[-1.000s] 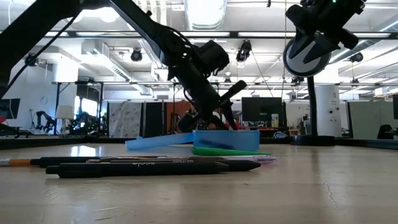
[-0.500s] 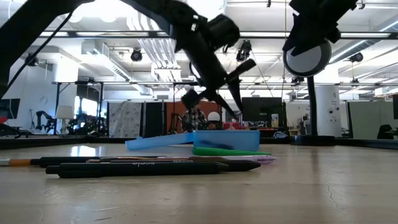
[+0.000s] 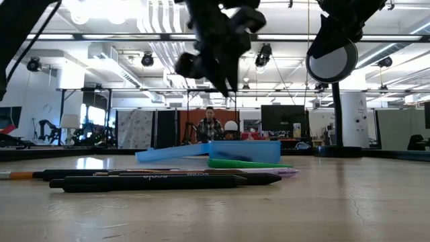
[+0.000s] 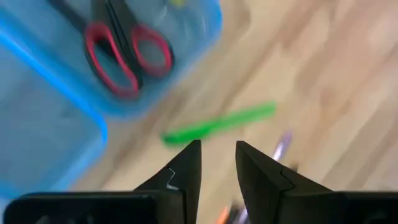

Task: Pick & place school supplies into a supply box
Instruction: Put the brown pen into the blue box

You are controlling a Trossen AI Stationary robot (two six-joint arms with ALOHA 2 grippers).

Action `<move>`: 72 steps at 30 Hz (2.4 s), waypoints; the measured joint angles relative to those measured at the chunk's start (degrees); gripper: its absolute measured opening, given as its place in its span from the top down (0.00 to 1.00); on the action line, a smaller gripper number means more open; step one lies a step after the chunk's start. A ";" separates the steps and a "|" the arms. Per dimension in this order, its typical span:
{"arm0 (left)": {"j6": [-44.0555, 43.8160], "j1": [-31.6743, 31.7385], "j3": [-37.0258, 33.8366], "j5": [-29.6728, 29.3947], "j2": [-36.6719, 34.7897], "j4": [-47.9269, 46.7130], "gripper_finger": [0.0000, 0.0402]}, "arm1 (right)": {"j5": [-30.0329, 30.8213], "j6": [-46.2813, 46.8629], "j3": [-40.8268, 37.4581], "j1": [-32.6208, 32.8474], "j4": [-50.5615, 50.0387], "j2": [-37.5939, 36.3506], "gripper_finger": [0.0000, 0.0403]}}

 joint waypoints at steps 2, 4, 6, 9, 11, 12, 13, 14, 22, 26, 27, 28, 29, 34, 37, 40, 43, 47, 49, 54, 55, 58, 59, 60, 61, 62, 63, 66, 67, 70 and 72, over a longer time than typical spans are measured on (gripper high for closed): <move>0.25 -2.67 -0.03 -1.24 -0.02 -4.27 0.79 | -0.02 -1.25 -0.04 0.00 0.02 0.01 0.43; 0.17 -5.29 -0.27 -3.24 -0.05 -6.98 0.79 | -0.09 -2.10 -0.06 0.00 0.11 0.29 0.43; -0.44 -7.46 -0.95 -4.62 -0.20 -6.73 0.79 | -0.37 -2.32 -0.06 0.00 0.25 0.53 0.43; -3.44 -9.67 -1.93 -5.98 -0.22 -6.48 0.79 | -6.00 -4.40 -0.23 -0.51 3.17 0.99 0.43; -7.10 -10.38 -3.24 -6.62 -0.28 -6.44 0.79 | -10.45 -4.60 -0.83 -1.12 6.27 1.51 0.43; -9.17 -10.54 -4.14 -6.69 -0.55 -6.40 0.79 | -11.20 -4.34 -1.05 -1.38 7.46 1.78 0.43; -11.15 -10.62 -5.26 -6.70 -0.83 -6.34 0.79 | -11.30 -4.21 -1.23 -1.60 8.21 2.07 0.43; -12.88 -10.66 -6.42 -6.73 -1.21 -5.99 0.79 | -11.21 -4.29 -1.32 -1.88 8.59 2.30 0.43; -15.48 -11.19 -20.19 -2.55 -9.56 5.94 0.79 | -11.39 -5.28 -1.70 -4.87 8.05 4.54 0.43; -15.36 -11.15 -27.26 -3.27 -14.68 10.00 0.79 | -11.62 -5.38 -1.89 -6.05 8.34 5.61 0.43; -15.36 -11.11 -28.94 -3.29 -15.51 10.22 0.79 | -11.67 -5.37 -1.91 -6.24 8.54 5.93 0.43; -15.36 -11.17 -30.55 -3.28 -16.44 10.38 0.79 | -11.69 -5.56 -1.93 -6.58 8.70 6.21 0.43; -15.34 -11.52 -32.01 -3.29 -17.21 10.80 0.79 | -11.69 -6.16 -1.95 -6.88 8.70 6.58 0.43; -14.52 -13.36 -35.87 -2.71 -19.64 14.02 0.79 | -11.63 -8.01 -2.00 -7.59 9.15 8.62 0.43; -11.63 -14.51 -36.01 -2.80 -19.31 16.24 0.79 | -11.61 -8.04 -2.00 -8.00 9.31 9.51 0.43; -10.80 -15.40 -36.00 -2.81 -18.37 17.21 0.79 | -11.61 -8.04 -2.05 -8.31 9.83 9.52 0.43; -10.83 -16.07 -36.00 -2.81 -17.03 18.99 0.79 | -11.61 -8.04 -2.05 -8.68 10.24 9.44 0.43; -10.18 -16.99 -35.97 -3.12 -15.03 19.72 0.79 | -11.58 -8.04 -2.36 -9.56 10.50 9.44 0.43; -10.21 -17.42 -35.77 -3.30 -14.05 19.70 0.79 | -11.58 -8.04 -2.58 -9.92 10.50 9.46 0.43; -10.71 -17.50 -34.82 -6.45 -12.94 20.29 0.79 | -11.56 -8.04 -2.64 -10.27 10.68 9.61 0.43; -10.48 -17.46 -34.78 -6.71 -12.62 20.48 0.79 | -11.56 -8.04 -2.64 -10.27 10.99 9.84 0.43; -10.18 -17.84 -34.77 -6.50 -11.87 20.54 0.79 | -11.58 -8.06 -2.70 -10.27 10.99 10.34 0.43; -10.15 -18.08 -34.77 -6.07 -11.80 20.59 0.79 | -11.56 -8.06 -2.70 -10.27 11.06 10.54 0.43; -10.16 -18.26 -34.77 -5.95 -11.78 20.66 0.79 | -11.56 -8.06 -2.70 -10.27 11.07 10.69 0.43; -10.16 -18.39 -34.77 -5.89 -11.78 20.66 0.79 | -11.56 -8.05 -2.70 -10.27 10.93 10.86 0.43; -10.16 -18.46 -34.77 -5.85 -11.78 20.64 0.79 | -11.56 -8.00 -2.70 -10.25 10.93 10.96 0.43; -10.16 -18.48 -34.77 -5.87 -11.76 20.62 0.79 | -11.56 -7.84 -2.70 -10.24 10.96 11.02 0.43; -10.11 -18.48 -34.77 -6.16 -11.74 20.57 0.79 | -11.56 -7.86 -2.70 -10.23 10.99 11.02 0.43; -10.11 -18.49 -34.77 -6.74 -11.74 20.57 0.79 | -11.56 -7.86 -2.70 -10.25 10.99 11.02 0.43; -9.35 -18.54 -34.77 -7.75 -11.74 20.60 0.79 | -11.56 -7.98 -2.70 -10.25 11.05 11.02 0.43; -6.31 -19.22 -34.79 -6.85 -11.74 20.57 0.79 | -11.56 -8.00 -2.70 -10.25 11.03 11.02 0.43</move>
